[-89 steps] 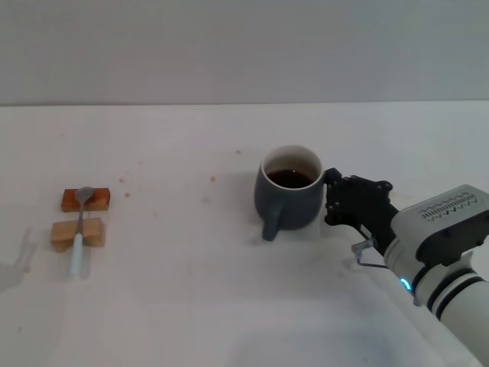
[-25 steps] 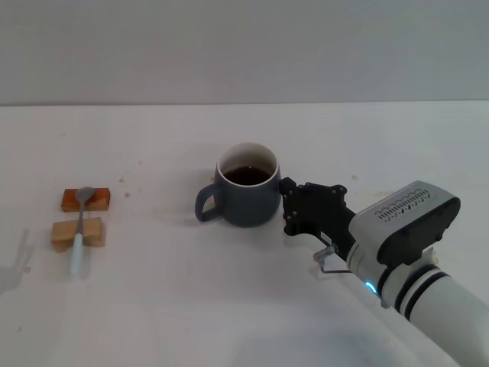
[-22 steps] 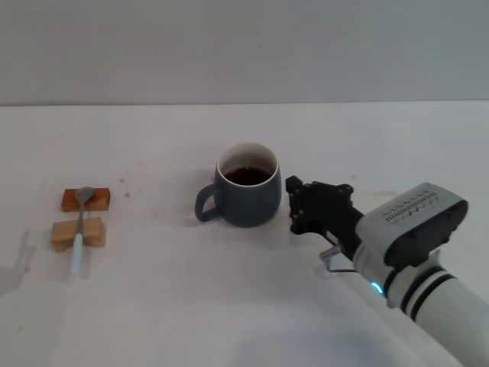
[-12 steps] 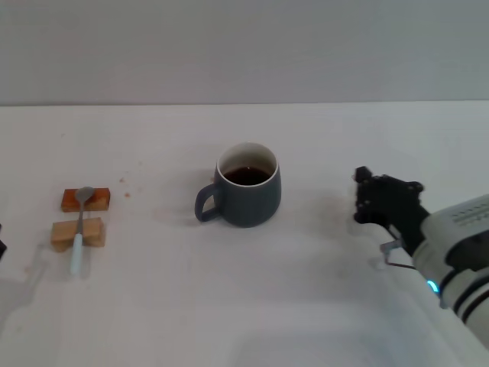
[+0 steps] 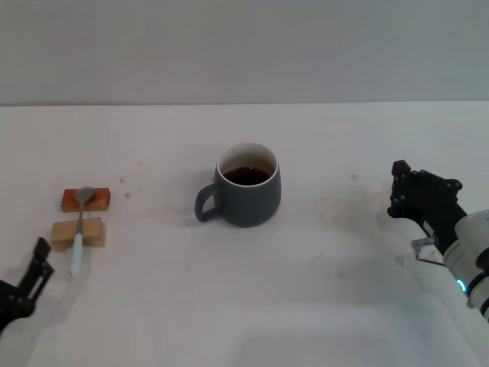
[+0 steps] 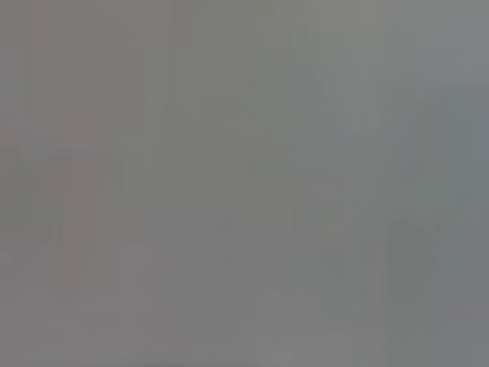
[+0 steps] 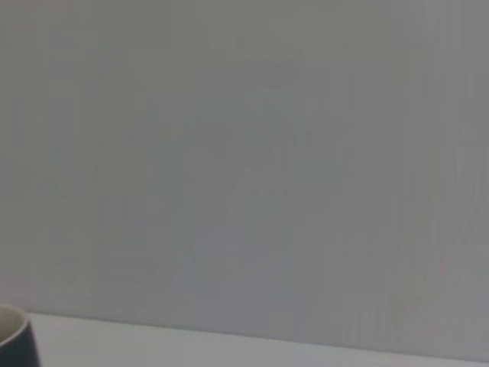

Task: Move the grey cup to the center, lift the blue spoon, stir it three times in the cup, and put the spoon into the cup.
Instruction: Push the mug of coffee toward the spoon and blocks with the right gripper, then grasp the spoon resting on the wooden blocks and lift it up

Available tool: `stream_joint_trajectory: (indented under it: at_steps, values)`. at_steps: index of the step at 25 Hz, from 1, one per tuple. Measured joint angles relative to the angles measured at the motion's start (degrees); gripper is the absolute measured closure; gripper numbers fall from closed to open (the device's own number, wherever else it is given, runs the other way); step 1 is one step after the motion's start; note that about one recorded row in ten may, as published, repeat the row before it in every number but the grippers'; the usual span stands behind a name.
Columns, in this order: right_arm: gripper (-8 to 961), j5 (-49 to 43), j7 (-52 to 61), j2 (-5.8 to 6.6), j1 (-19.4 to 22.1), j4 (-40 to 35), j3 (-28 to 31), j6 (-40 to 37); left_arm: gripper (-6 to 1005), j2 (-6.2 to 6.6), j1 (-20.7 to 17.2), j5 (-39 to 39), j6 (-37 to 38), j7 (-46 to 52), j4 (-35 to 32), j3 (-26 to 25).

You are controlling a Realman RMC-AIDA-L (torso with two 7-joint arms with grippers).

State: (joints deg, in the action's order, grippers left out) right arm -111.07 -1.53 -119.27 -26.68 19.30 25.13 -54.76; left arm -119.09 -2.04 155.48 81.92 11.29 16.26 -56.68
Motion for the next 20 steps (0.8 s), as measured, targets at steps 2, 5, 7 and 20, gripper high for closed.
stream_joint_trajectory:
  at_steps: [2, 5, 7, 20]
  values:
    - [954, 0.0, 0.0, -0.01, 0.0, -0.3, 0.4, -0.3, 280, -0.01, 0.1, 0.0, -1.0, 0.0, 0.3, 1.1]
    - [954, 0.1, 0.1, 0.01, 0.1, -0.4, 1.0, -0.4, 281, -0.01, 0.2, -0.1, -3.8, -0.5, 1.5, 2.7]
    - [954, 0.1, 0.1, 0.02, 0.1, -0.5, 1.3, -0.4, 282, -0.01, 0.2, -0.1, -3.8, -0.5, 1.5, 2.7]
    - [954, 0.1, -0.1, 0.0, 0.1, -0.8, 1.3, -0.4, 287, 0.0, 2.0, -0.1, -11.8, -2.2, 2.9, 4.5]
